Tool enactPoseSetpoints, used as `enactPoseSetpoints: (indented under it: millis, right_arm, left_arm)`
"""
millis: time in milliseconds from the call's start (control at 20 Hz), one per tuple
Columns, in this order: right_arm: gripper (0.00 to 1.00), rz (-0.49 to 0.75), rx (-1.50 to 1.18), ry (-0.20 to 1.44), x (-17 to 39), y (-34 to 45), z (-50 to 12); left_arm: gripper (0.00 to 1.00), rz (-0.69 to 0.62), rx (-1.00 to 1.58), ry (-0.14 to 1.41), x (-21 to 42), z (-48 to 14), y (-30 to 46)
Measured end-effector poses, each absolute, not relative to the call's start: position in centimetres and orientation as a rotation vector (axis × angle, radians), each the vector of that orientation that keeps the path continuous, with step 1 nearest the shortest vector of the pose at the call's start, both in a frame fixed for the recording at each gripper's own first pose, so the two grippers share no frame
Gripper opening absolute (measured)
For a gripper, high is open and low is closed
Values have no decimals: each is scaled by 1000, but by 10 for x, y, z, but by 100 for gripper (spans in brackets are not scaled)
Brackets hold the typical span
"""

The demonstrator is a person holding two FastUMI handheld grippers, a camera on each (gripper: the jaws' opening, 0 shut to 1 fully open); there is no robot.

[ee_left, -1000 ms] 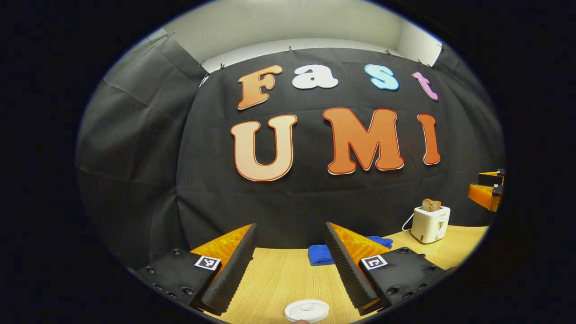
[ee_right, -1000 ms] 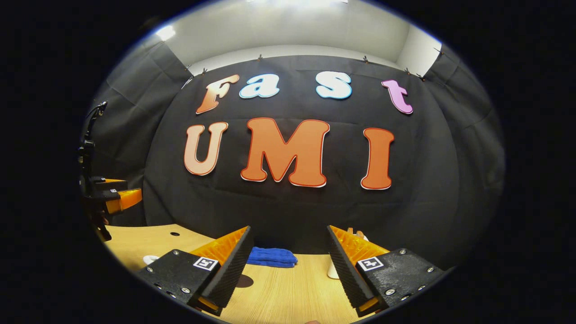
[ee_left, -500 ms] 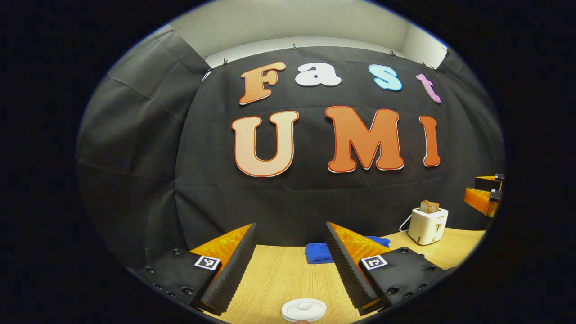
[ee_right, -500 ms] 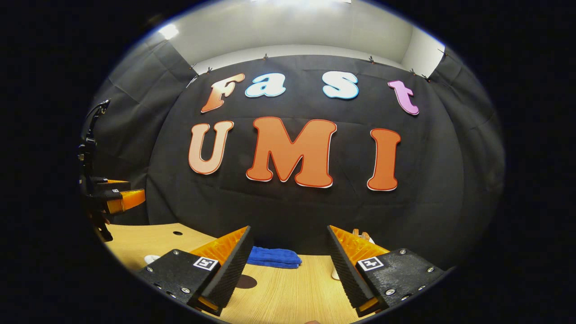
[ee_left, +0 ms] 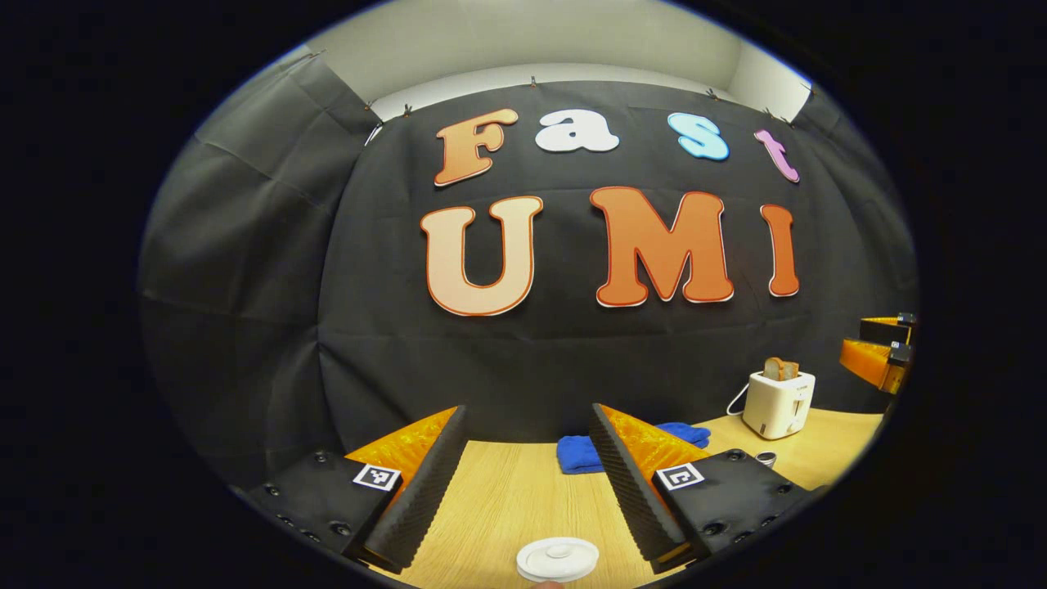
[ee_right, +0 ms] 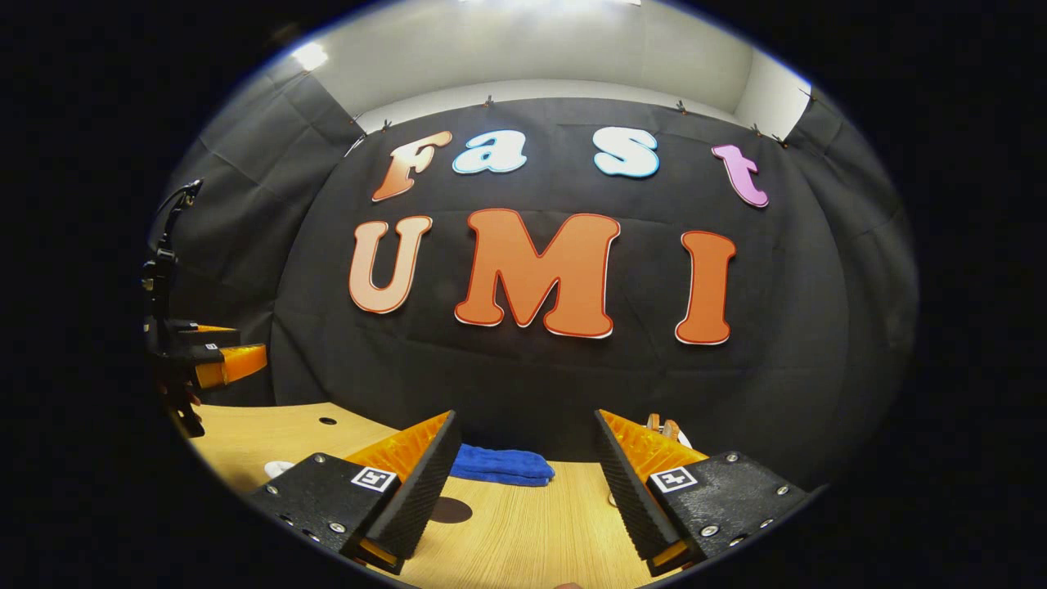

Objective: Open the teacup lid with one hand, grasp the water bottle and pour water into the teacup with the other hand; after pouring, place the water bottle on the coaster and then close the teacup lid.

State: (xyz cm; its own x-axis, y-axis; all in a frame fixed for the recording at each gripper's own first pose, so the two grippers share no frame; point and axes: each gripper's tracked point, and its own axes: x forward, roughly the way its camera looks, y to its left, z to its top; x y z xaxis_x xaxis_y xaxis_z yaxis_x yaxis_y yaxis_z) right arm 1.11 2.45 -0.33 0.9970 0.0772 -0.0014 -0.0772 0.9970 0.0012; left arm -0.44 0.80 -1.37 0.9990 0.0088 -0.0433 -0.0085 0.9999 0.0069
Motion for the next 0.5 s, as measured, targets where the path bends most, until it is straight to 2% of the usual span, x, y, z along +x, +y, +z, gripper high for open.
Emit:
enactPoseSetpoints:
  millis: [100, 350, 500]
  right_arm:
    - [97, 88, 14, 9, 11, 28, -7]
    - [97, 123, 33, 34, 3, 38, -18]
    - [97, 144, 48, 53, -1, 45, -29]
  left_arm:
    - [98, 9, 21, 68, -4, -21, 8]
    - [100, -18, 12, 122, -14, -46, 0]
    - [94, -43, 15, 164, -17, -64, -6]
